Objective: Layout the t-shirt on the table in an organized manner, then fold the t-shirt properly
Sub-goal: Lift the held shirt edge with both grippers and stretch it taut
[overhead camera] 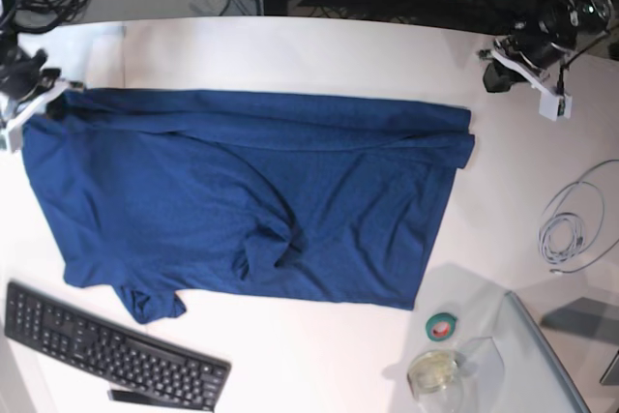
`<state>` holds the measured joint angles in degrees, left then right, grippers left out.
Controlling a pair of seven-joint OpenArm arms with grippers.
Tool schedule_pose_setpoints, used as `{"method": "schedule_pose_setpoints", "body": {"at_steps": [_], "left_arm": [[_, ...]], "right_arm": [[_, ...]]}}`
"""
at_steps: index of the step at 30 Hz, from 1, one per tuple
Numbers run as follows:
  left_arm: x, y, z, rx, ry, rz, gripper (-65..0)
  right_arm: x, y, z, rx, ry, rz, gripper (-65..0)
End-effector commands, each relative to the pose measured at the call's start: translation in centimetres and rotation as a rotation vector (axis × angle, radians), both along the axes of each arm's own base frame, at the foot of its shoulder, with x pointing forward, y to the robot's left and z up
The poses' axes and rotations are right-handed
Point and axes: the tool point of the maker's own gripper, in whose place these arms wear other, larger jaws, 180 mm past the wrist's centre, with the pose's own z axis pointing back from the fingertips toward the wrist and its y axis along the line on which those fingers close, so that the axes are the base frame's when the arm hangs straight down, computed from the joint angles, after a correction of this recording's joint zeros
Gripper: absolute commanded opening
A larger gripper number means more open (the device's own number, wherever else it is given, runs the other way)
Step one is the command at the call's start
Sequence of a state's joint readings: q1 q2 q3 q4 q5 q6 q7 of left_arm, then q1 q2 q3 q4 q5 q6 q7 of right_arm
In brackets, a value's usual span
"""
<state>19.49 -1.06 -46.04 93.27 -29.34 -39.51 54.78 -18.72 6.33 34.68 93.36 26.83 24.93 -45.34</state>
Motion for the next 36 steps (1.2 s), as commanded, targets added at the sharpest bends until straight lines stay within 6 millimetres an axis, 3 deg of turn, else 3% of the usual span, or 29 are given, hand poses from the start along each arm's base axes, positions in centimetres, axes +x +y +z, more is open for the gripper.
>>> {"method": "schedule_pose_setpoints", "body": {"at_steps": [1, 4, 6, 7, 11, 13, 15, 24, 31, 36], "left_arm": [[0.5, 0.0, 0.4, -0.013, -0.049, 0.013, -65.0], [0.3, -0.2, -0.7, -0.055, -0.069, 0.057, -65.0], [0.3, -0.2, -1.4, -0.080, -0.069, 0.079, -65.0], [0.2, -0.2, -1.7, -0.090, -0.072, 0.089, -59.6], [0.6, -0.2, -2.9, -0.133, -0.084, 0.139, -25.7], [0.8, -0.4, -3.8, -0.164, -0.072, 0.156, -14.8], [1.4, -0.7, -4.4, -0.191, -0.069, 0.169, -8.2], [3.8, -1.9, -5.8, -0.273, -0.068, 0.193, -9.1], [4.6, -2.4, -6.6, -0.314, -0.092, 0.231, -29.8], [4.3, -2.6, -6.9, -0.321, -0.083, 0.234, -31.9]], "right_arm": [[1.2, -1.5, 1.6, -0.024, -0.072, -0.030, -64.2], [1.1, -1.3, 1.6, -0.012, -0.077, -0.049, -63.6], [1.1, -1.3, 1.6, -0.015, -0.077, -0.045, -59.0], [1.0, -1.5, 1.6, -0.016, -0.076, -0.050, -54.8], [0.4, -1.8, 1.4, -0.021, -0.062, -0.056, -33.5], [-0.1, -2.6, 1.4, -0.037, -0.052, -0.062, -26.7], [-0.3, -2.9, 1.4, -0.041, -0.048, -0.063, -24.2], [-1.5, -6.4, 2.4, -0.081, -0.064, -0.169, -24.2], [-1.9, -7.2, 2.7, -0.090, -0.067, -0.195, -24.2], [-1.9, -7.2, 2.7, -0.090, -0.067, -0.195, -24.2]]}}
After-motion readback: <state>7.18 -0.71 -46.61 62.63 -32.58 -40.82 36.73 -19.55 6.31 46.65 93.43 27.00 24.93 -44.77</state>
